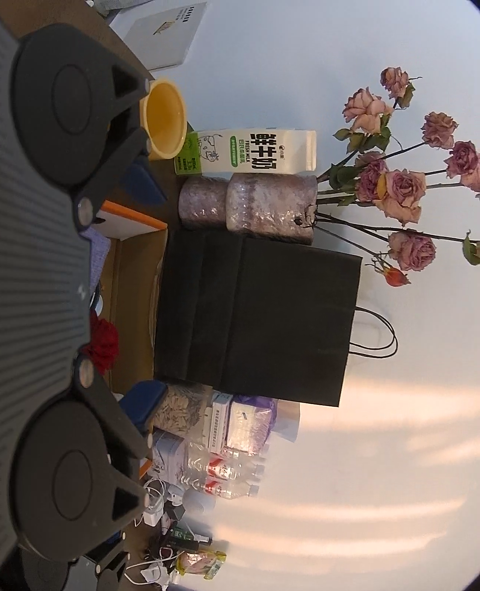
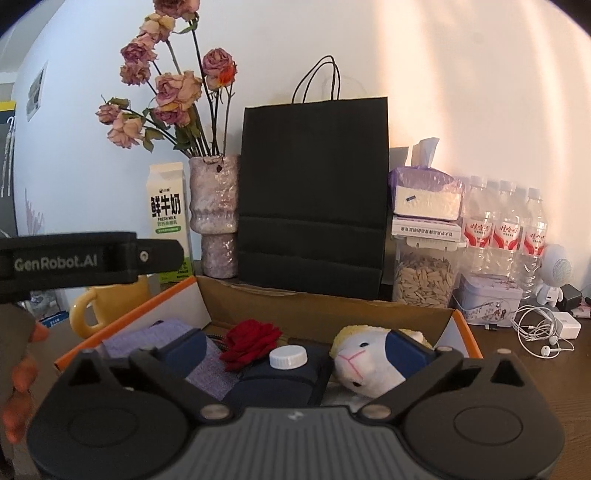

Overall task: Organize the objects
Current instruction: 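Withdraw both tools and close the left tool on the white cap with beige stick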

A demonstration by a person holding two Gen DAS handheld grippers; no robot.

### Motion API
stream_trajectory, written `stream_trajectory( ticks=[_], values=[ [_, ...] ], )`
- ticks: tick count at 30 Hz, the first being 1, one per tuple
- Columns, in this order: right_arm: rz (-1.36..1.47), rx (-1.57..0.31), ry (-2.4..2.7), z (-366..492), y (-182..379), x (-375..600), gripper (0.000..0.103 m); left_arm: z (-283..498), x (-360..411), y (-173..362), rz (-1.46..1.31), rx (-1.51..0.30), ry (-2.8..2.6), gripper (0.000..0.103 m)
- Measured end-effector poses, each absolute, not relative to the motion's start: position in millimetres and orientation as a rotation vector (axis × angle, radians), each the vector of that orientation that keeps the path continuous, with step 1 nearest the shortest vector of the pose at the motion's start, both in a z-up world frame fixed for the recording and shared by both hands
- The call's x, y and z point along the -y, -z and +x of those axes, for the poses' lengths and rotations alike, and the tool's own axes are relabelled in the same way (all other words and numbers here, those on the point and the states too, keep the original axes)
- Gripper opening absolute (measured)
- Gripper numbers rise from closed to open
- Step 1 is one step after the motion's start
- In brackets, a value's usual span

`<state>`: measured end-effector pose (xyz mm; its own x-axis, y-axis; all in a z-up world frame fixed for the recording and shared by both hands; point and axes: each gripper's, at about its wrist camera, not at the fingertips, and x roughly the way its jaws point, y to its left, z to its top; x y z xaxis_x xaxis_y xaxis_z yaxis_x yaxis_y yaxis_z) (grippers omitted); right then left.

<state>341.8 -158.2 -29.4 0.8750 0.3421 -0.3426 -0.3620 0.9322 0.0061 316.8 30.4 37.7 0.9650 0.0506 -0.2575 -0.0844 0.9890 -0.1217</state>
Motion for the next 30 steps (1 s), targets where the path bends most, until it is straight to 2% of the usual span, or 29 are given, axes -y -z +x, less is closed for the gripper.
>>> stream_trajectory(
  ticks=[15, 30],
  values=[
    [-0.078, -0.321, -0.391, 288, 23, 159, 0.103, 249, -57, -45, -0.127, -0.274, -0.09, 0.103],
    [-0.109, -0.367, -0.42, 234, 41, 149, 0.103, 199, -93, 11, -0.024, -0.559, -0.095, 0.103]
  ],
)
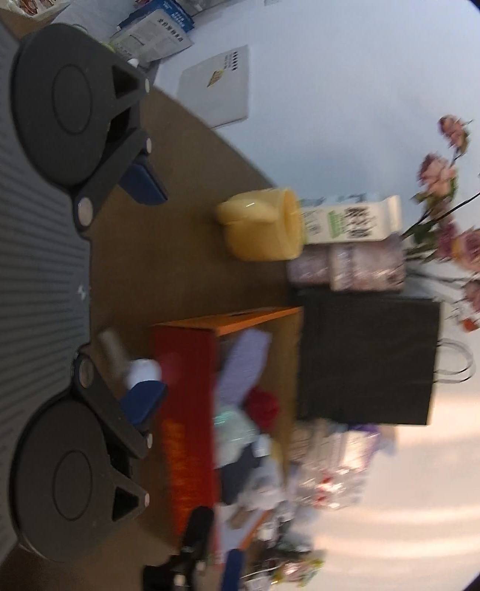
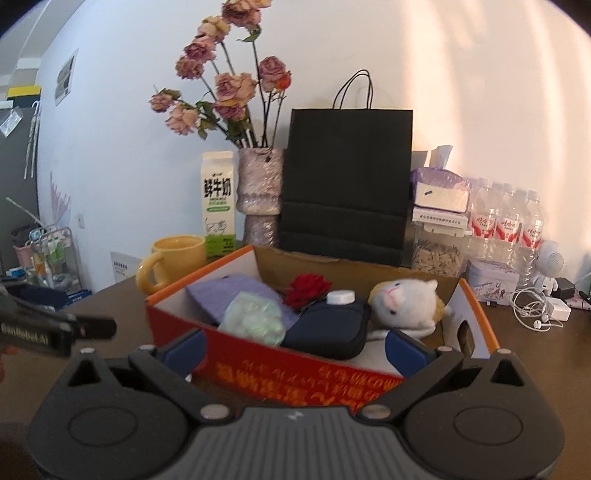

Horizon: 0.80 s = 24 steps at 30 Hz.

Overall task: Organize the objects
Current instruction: 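Withdraw both tools and close the left tool on the white cap with beige stick, then close the right tool on the last white bottle cap on the table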

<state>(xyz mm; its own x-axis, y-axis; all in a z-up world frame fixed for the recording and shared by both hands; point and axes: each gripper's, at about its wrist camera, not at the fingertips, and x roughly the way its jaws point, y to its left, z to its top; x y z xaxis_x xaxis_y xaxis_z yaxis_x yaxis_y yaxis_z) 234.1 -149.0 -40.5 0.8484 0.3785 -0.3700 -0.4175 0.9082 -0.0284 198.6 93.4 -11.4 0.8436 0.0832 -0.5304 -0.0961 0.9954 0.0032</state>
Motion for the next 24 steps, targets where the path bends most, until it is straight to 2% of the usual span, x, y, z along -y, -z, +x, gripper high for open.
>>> stream_trajectory(
  ticks=[6, 10, 12, 16, 18, 19, 20, 21, 23, 24],
  values=[
    [-0.103, -0.391, -0.415, 224, 50, 151, 0.103, 204, -86, 35, -0.034, -0.635, -0.062, 0.101],
    [-0.089, -0.414, -0.407, 225, 57, 156, 0.103, 217, -79, 48, -0.03, -0.686, -0.038, 0.076],
    [-0.081, -0.424, -0.405, 226, 60, 158, 0.103, 219, -75, 51, -0.016, -0.677, -0.028, 0.075],
    [-0.071, -0.439, -0.411, 229, 64, 159, 0.103, 221, -73, 51, -0.019, -0.658, 0.008, 0.06],
    [-0.076, -0.445, -0.416, 229, 66, 157, 0.103, 222, -72, 51, -0.009, -0.648, 0.02, 0.048],
    [-0.079, -0.447, -0.418, 229, 67, 156, 0.103, 221, -71, 52, -0.004, -0.643, 0.025, 0.039],
    [-0.082, -0.448, -0.419, 229, 67, 155, 0.103, 221, -70, 51, -0.002, -0.639, 0.031, 0.025],
    [-0.086, -0.45, -0.421, 229, 68, 154, 0.103, 221, -70, 51, -0.003, -0.638, 0.041, 0.017],
    [-0.09, -0.454, -0.422, 229, 69, 153, 0.103, 221, -69, 51, 0.008, -0.635, 0.037, 0.008],
    [-0.093, -0.457, -0.421, 229, 70, 152, 0.103, 221, -70, 51, 0.011, -0.633, 0.031, 0.008]
  ],
)
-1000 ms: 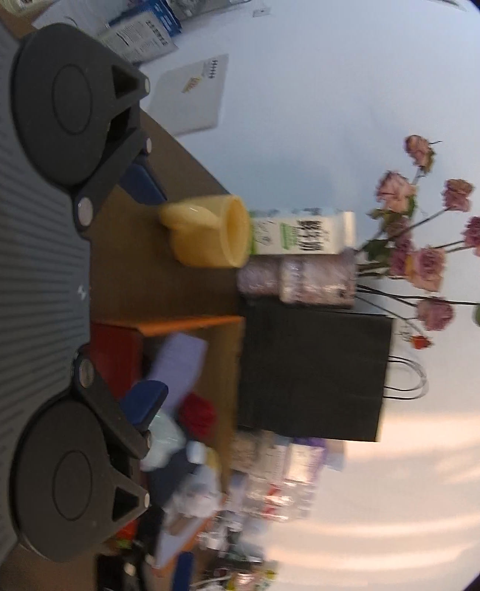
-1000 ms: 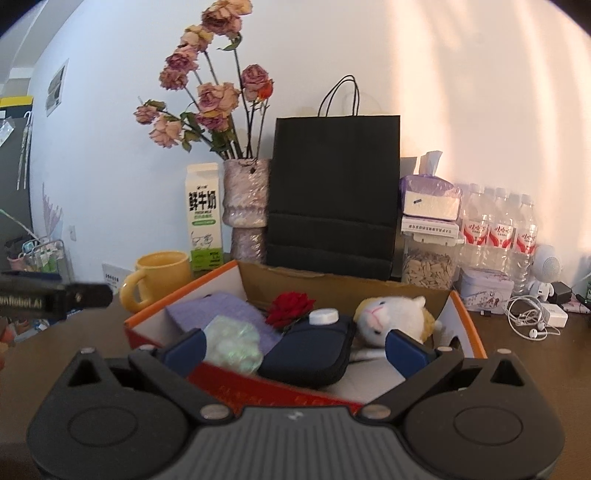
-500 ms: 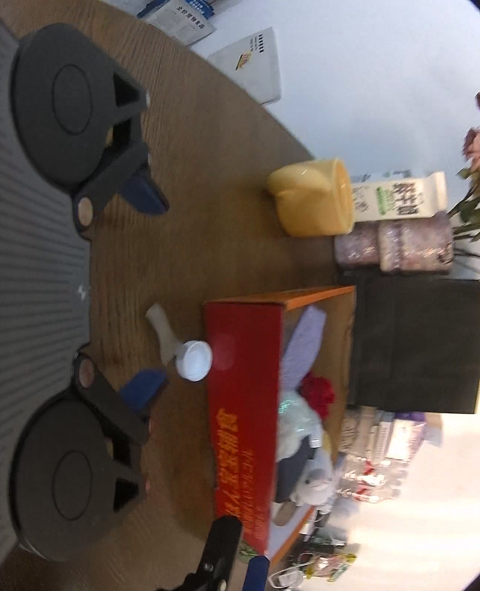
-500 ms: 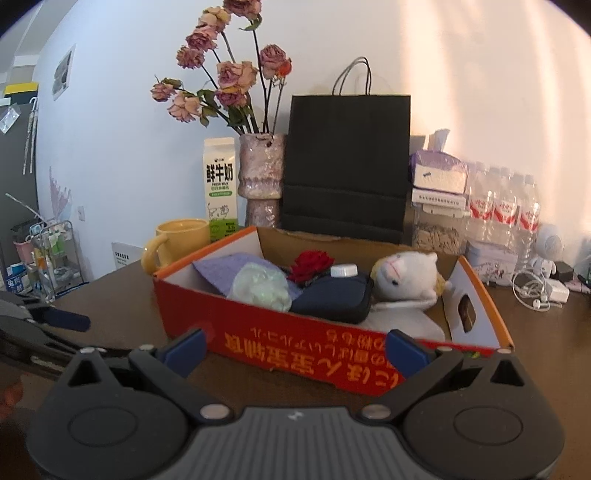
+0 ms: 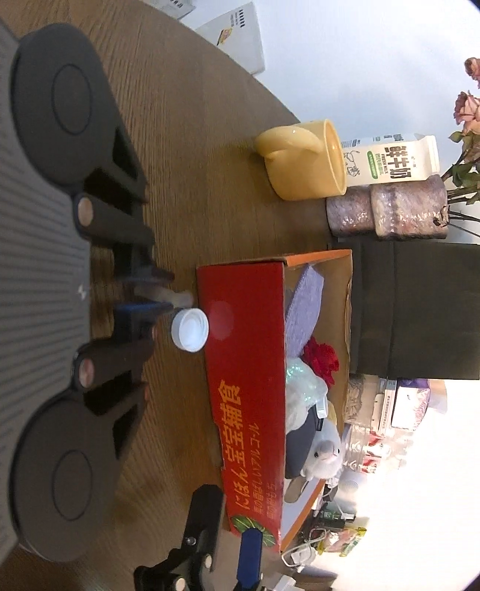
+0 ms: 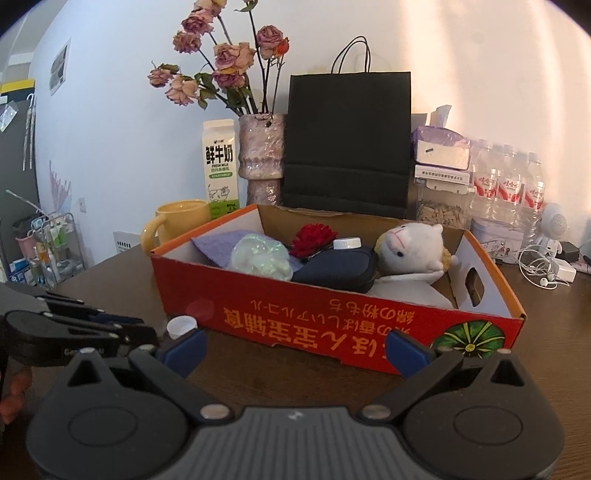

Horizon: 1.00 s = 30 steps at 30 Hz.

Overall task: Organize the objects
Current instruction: 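Close the right tool on the last white bottle cap on the table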

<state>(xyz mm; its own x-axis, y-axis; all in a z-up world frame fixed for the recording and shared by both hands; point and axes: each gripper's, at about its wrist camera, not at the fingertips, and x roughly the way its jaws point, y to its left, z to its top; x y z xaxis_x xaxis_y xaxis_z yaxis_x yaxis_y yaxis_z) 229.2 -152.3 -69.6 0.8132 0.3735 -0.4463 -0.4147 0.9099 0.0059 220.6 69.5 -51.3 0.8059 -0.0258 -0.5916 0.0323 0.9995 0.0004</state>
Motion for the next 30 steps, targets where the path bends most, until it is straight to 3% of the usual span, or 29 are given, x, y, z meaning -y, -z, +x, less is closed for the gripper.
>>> stream_trajectory(
  ticks=[21, 30],
  values=[
    [-0.125, -0.58, -0.538, 244, 84, 72, 0.103, 176, -117, 17, -0.054, -0.499, -0.016, 0.007],
    [-0.131, -0.611, -0.536, 251, 88, 36, 0.087, 160, -135, 3, -0.072, -0.447, -0.032, 0.007]
  ],
)
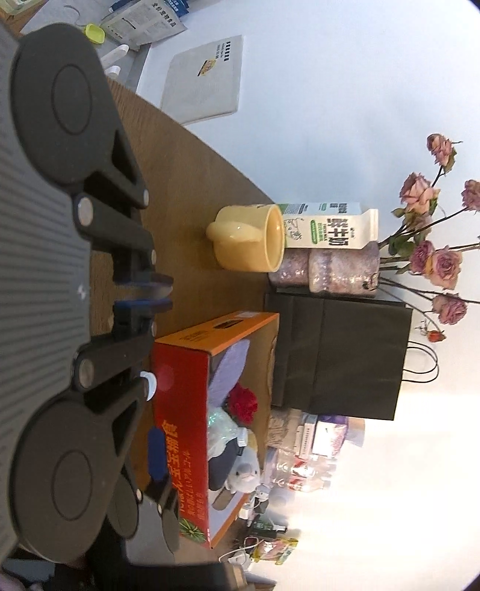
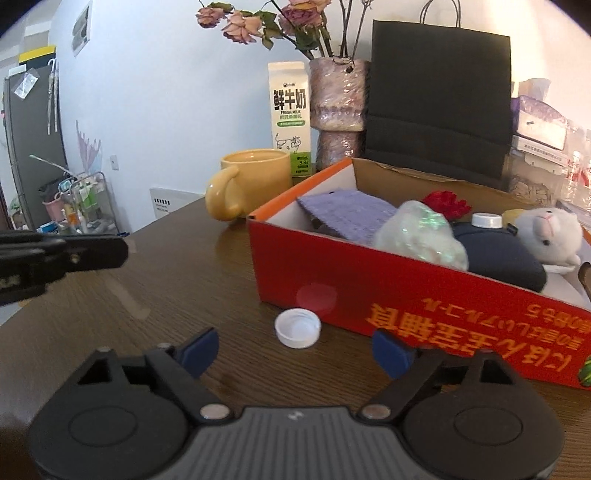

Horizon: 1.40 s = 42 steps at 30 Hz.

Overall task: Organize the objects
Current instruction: 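Close the right tool on the last white bottle cap on the table, then carry the stick cap into the box with the left tool while the right tool carries its cap in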

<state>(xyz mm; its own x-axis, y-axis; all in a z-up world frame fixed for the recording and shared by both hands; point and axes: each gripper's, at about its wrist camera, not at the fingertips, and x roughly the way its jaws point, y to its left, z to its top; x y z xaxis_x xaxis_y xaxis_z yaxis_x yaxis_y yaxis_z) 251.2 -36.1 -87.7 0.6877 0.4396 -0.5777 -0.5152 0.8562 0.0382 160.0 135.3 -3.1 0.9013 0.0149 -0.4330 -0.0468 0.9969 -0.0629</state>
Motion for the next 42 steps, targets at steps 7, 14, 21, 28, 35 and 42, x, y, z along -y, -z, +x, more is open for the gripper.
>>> stream_trajectory(
  ticks=[7, 14, 21, 28, 35, 42],
  values=[
    [-0.126, -0.628, -0.491, 255, 87, 21, 0.057, 155, -139, 2, -0.078, -0.437, -0.043, 0.007],
    [-0.126, -0.641, -0.468, 260, 90, 13, 0.034, 152, -141, 3, -0.082, -0.44, -0.05, 0.007],
    [-0.124, -0.635, -0.485, 261, 90, 12, 0.027, 151, -139, 3, -0.079, -0.439, -0.049, 0.007],
    [-0.101, -0.58, -0.523, 250, 78, 26, 0.027, 151, -126, -7, -0.066, -0.421, -0.041, 0.007],
    [-0.053, -0.466, -0.54, 231, 50, 63, 0.027, 167, -94, -22, -0.03, -0.395, 0.02, 0.007],
    [-0.032, -0.352, -0.48, 235, 20, 110, 0.027, 198, -52, -42, -0.014, -0.344, 0.094, 0.007]
  ],
)
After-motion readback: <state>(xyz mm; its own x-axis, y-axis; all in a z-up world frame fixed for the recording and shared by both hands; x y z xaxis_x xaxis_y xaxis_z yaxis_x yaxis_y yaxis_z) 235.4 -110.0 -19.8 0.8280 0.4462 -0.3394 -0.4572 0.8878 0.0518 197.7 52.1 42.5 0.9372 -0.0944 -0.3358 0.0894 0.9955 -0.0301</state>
